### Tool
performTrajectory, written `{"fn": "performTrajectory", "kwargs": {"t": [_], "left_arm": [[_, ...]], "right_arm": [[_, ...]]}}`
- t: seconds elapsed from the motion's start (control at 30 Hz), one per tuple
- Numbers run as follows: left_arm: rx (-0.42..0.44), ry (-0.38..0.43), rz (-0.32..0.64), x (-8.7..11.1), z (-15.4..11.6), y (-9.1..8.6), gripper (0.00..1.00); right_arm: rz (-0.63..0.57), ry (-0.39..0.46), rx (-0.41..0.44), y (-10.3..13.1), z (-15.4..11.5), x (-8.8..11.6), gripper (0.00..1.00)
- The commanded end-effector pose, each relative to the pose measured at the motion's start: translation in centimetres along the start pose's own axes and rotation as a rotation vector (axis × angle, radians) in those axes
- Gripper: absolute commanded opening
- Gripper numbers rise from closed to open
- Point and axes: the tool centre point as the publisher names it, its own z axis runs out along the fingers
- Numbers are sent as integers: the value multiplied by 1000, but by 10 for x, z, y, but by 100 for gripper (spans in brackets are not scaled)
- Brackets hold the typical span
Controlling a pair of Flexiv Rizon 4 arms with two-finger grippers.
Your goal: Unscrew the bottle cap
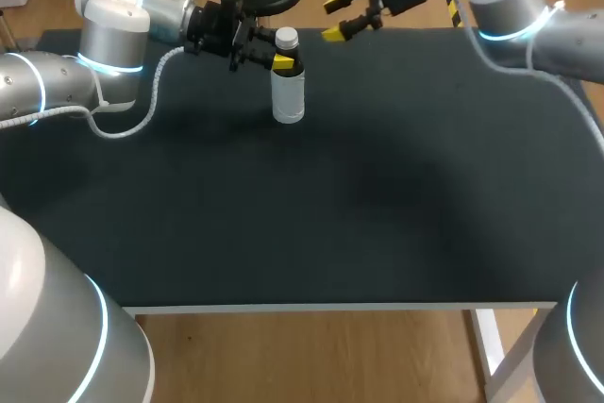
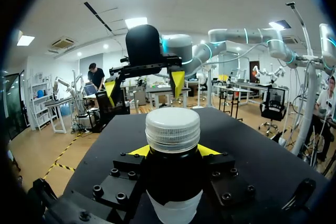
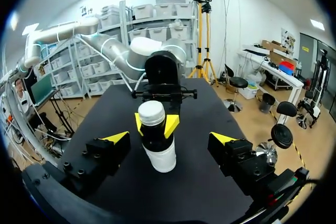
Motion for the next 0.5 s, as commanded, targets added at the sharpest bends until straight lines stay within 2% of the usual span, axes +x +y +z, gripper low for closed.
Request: {"fn": "performTrajectory", "kwargs": {"t": [0.03,0.5], "left_arm": [[0,6,-1,-2,-1,0,0],[0,6,-1,-2,-1,0,0]], "right_arm": [[-8,-34,19,4,15,-2,100],[-35,-39,28,13,30,-1,100]]}}
